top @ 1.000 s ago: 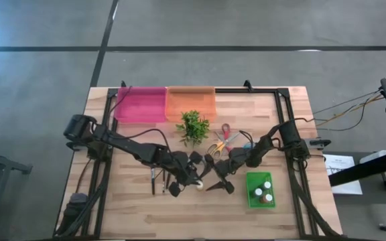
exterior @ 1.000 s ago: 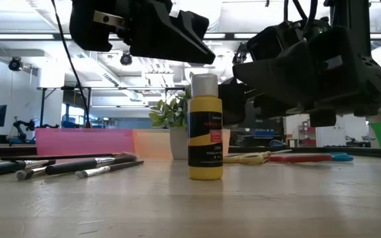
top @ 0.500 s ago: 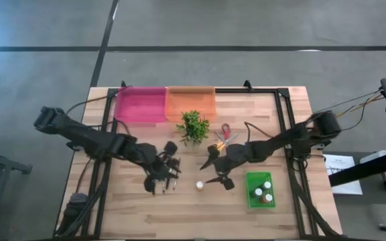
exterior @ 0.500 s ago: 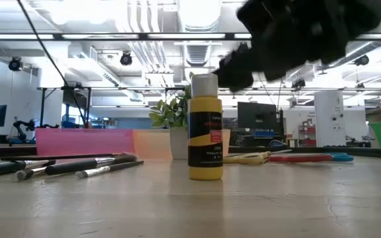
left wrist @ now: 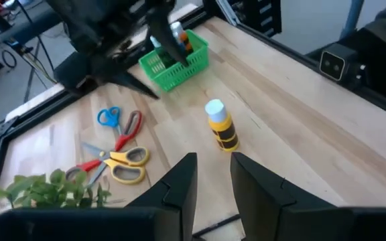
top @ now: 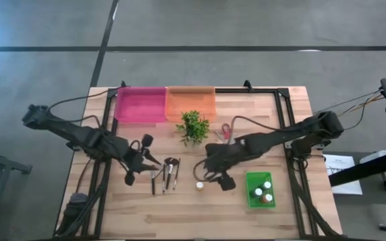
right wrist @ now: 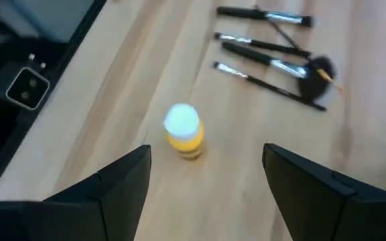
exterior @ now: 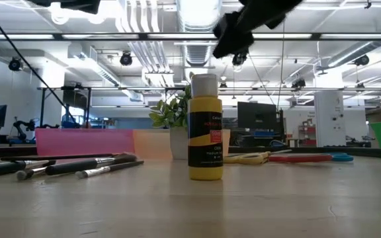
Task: Pick & Place Paint Supplies
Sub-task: Put the yellow paint bottle into the green bin
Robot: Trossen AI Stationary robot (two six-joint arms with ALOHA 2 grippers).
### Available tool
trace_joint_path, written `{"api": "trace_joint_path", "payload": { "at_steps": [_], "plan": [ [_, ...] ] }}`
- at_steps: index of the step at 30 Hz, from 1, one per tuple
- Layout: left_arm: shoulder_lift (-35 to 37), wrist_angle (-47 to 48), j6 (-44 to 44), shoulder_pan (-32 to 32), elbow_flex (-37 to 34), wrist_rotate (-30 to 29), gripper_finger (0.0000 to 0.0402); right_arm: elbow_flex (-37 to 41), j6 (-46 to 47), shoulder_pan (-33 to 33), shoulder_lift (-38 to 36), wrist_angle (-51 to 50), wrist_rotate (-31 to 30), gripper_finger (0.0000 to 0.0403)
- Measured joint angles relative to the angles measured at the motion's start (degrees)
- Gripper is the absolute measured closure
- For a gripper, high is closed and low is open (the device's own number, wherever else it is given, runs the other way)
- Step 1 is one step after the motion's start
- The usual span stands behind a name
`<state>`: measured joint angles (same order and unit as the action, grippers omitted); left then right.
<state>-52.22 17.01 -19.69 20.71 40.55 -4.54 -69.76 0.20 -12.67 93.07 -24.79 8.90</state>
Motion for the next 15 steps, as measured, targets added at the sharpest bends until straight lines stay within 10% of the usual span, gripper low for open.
{"api": "trace_joint_path", "payload": {
  "at_steps": [15],
  "plan": [
    [4.36, 0.18, 2.22, 0.04, -3.47, -0.45, 0.0302, -23.84, -4.51, -1.72, 19.94, -19.09, 1.80, 0.0119]
  ]
}}
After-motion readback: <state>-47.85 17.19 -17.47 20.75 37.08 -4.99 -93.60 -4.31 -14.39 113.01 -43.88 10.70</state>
